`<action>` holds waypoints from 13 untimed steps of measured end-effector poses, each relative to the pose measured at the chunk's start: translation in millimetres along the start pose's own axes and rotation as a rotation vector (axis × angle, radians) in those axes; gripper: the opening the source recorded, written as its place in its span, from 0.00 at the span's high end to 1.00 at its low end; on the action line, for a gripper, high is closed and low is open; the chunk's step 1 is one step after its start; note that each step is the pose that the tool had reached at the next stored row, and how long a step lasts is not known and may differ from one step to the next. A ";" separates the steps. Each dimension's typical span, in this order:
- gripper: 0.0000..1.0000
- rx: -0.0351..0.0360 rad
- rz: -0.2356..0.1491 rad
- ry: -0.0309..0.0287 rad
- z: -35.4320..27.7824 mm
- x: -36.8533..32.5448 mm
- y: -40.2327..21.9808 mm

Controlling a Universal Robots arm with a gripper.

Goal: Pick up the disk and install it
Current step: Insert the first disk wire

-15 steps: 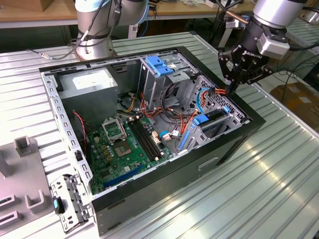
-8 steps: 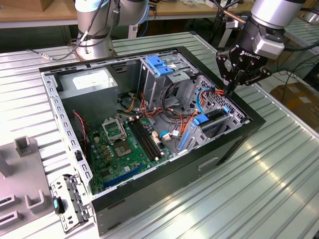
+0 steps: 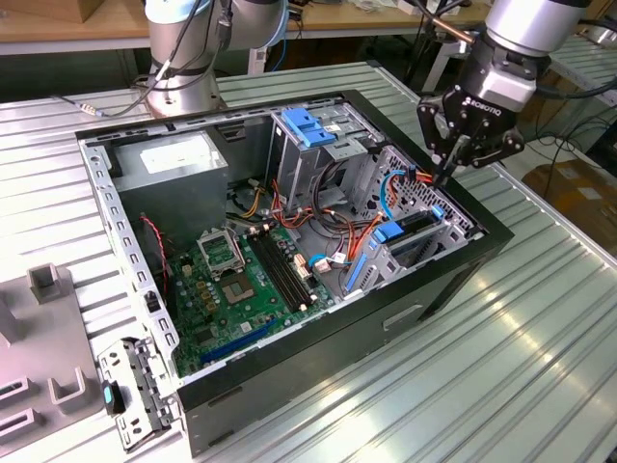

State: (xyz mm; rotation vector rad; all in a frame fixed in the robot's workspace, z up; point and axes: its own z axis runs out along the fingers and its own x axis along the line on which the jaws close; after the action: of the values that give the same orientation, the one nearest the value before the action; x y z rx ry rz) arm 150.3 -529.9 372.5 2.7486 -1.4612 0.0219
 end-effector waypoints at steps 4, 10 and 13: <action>0.84 -0.0013 0.057 -0.0012 0.3 -0.2 0.3; 0.84 -0.0024 0.092 -0.0017 0.8 -3.7 5.5; 0.84 -0.0034 0.133 -0.0025 1.3 -3.8 5.5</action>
State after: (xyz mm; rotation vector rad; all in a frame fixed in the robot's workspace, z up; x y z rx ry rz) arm 143.6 -529.9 371.2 2.6448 -1.6400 0.0189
